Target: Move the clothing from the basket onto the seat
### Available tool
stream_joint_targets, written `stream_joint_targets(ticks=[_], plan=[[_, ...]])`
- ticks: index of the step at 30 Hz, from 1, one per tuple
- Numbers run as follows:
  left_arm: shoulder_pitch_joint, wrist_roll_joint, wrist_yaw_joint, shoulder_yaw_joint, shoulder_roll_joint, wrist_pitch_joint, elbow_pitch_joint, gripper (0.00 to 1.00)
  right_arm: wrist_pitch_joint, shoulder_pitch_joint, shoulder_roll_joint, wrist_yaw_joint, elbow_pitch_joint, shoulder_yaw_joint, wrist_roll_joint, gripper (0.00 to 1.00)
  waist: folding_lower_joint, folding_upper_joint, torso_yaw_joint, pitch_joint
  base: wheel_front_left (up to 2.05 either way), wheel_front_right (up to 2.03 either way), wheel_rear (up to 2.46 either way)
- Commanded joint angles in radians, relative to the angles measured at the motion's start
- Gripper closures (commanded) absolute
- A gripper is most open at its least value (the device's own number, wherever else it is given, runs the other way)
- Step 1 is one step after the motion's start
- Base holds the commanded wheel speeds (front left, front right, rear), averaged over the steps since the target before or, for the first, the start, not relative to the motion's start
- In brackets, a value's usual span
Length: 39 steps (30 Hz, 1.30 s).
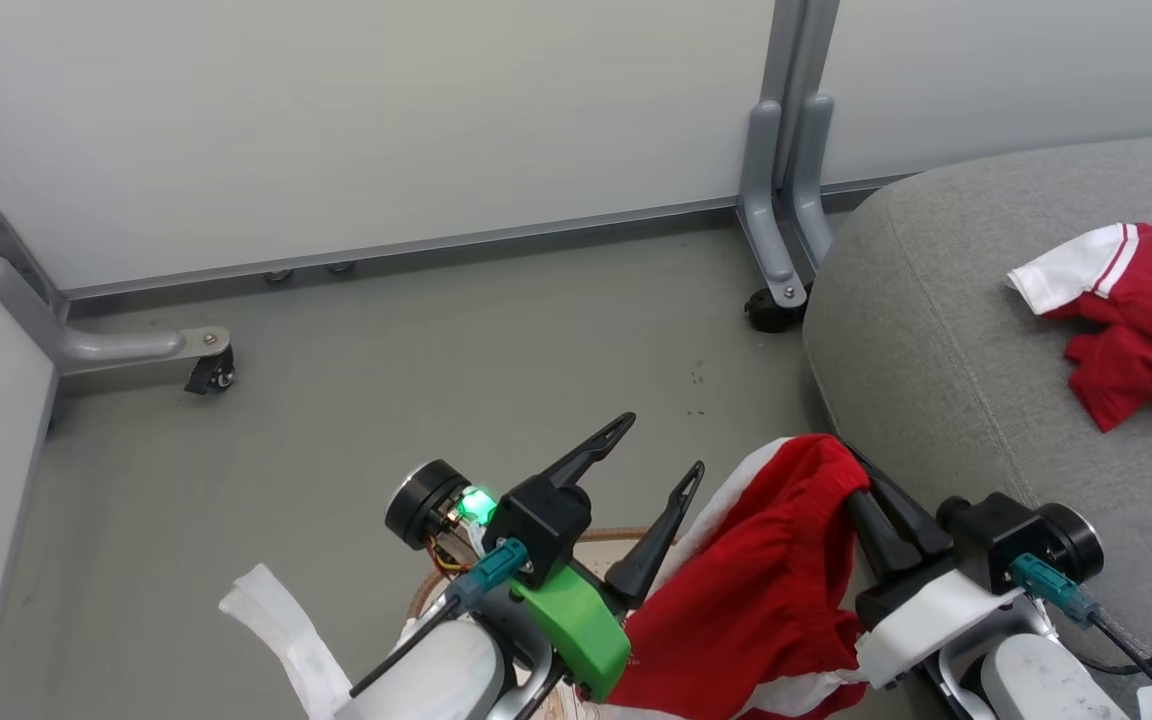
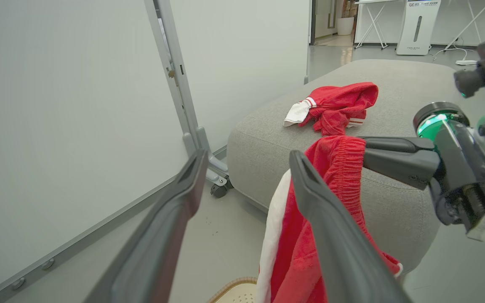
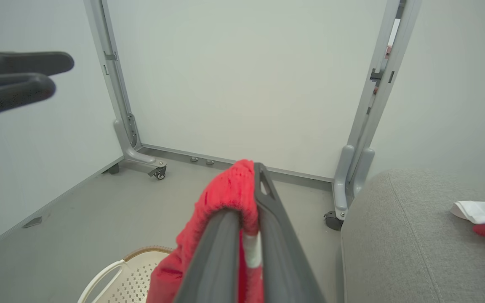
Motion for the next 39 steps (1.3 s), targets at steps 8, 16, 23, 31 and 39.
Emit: stream_joint_targets(ticks=[8, 16, 23, 31, 39], plan=[[-0.005, -0.005, 0.004, -0.003, 0.018, -0.002, -0.02, 0.0, -0.002, 0.006, 0.001, -0.001, -0.105, -0.055, 0.003, 1.0, 0.0, 0.0, -0.133, 0.066, 0.0, 0.0, 0.0], [-0.031, 0.003, 0.0, -0.008, 0.039, 0.012, -0.035, 0.0, -0.002, 0.029, 0.023, -0.001, -0.199, -0.098, 0.003, 1.0, 0.0, 0.0, -0.28, 0.133, 0.0, 0.0, 0.0], [-0.049, 0.008, -0.009, -0.015, 0.059, 0.026, -0.046, 0.0, -0.002, 0.058, 0.049, -0.001, -0.248, -0.127, 0.007, 1.0, 0.0, 0.0, -0.389, 0.187, 0.0, 0.0, 0.0], [-0.059, 0.006, -0.019, -0.029, 0.075, 0.048, -0.056, 0.0, -0.002, 0.096, 0.075, -0.001, -0.281, -0.154, 0.001, 1.0, 0.0, 0.0, -0.479, 0.226, 0.0, 0.0, 0.0], [-0.095, 0.001, -0.05, -0.064, 0.069, 0.067, -0.052, 0.0, -0.002, 0.117, 0.1, -0.001, -0.321, -0.205, -0.011, 1.0, 0.0, 0.0, -0.489, 0.268, 0.0, 0.0, 0.0]])
